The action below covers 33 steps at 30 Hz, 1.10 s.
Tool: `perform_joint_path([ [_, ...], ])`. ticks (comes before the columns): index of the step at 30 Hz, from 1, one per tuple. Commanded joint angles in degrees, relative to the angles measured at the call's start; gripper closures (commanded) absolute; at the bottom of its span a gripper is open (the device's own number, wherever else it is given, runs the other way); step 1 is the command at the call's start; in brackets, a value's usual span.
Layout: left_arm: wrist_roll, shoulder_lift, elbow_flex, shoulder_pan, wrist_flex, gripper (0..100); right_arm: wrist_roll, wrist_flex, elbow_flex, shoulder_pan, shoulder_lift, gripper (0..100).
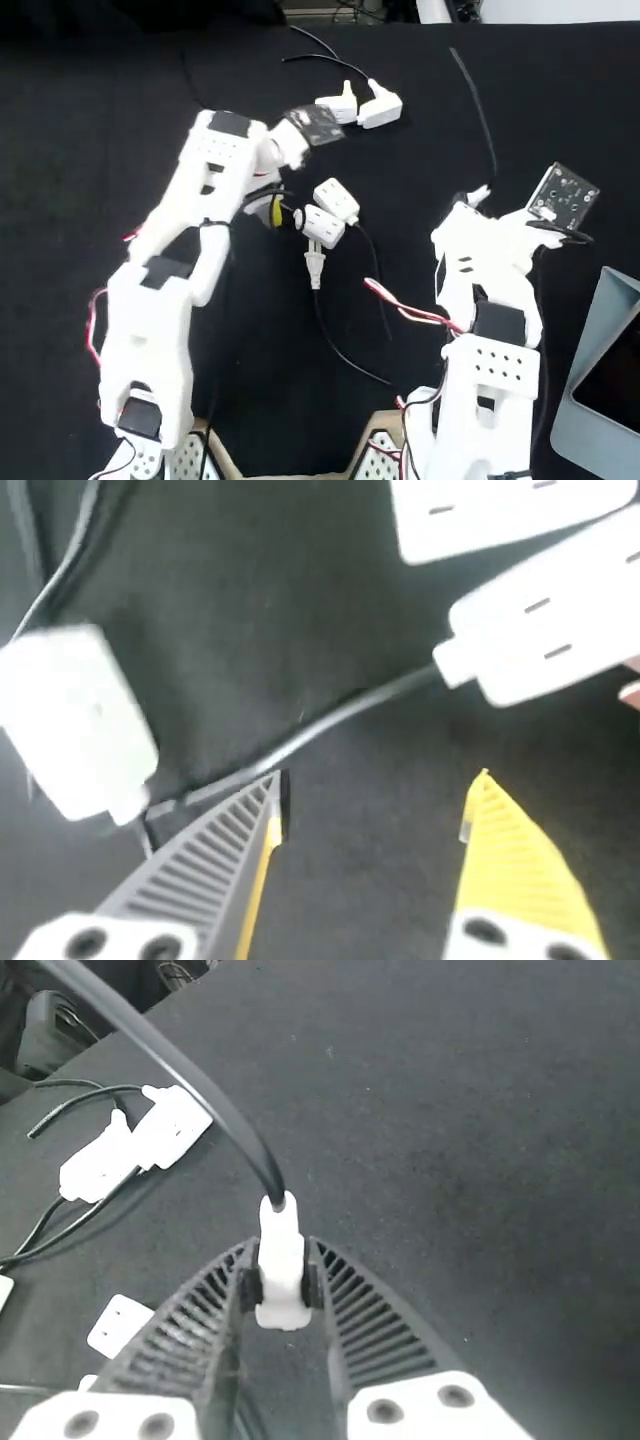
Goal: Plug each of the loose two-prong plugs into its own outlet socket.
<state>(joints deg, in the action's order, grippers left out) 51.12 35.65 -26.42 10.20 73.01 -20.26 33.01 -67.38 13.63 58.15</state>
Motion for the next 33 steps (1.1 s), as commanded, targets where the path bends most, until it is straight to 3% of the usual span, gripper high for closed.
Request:
perform_joint_path([
  [1, 2.5, 2.7, -7.8, 1.5, 0.8, 71, -0.6, -1.1, 0.4, 0.7, 1.0, 98.6],
  [19, 3.3, 19.3, -20.0, 3.0, 0.8, 72, -0.6, -0.8, 0.4, 0.7, 1.0, 98.6],
  [23, 3.3, 19.7, -20.5, 3.2, 1.0, 87, -0.4, -1.0, -0.4, 0.7, 1.4, 98.6],
  [25, 3.3, 19.7, -21.0, 3.6, 3.5, 97, -0.4, -1.0, -0.4, 0.7, 1.4, 98.6],
  [33, 3.3, 19.7, -24.4, 4.1, 21.9, 97, -0.4, -1.0, -0.4, 0.7, 1.4, 98.6],
])
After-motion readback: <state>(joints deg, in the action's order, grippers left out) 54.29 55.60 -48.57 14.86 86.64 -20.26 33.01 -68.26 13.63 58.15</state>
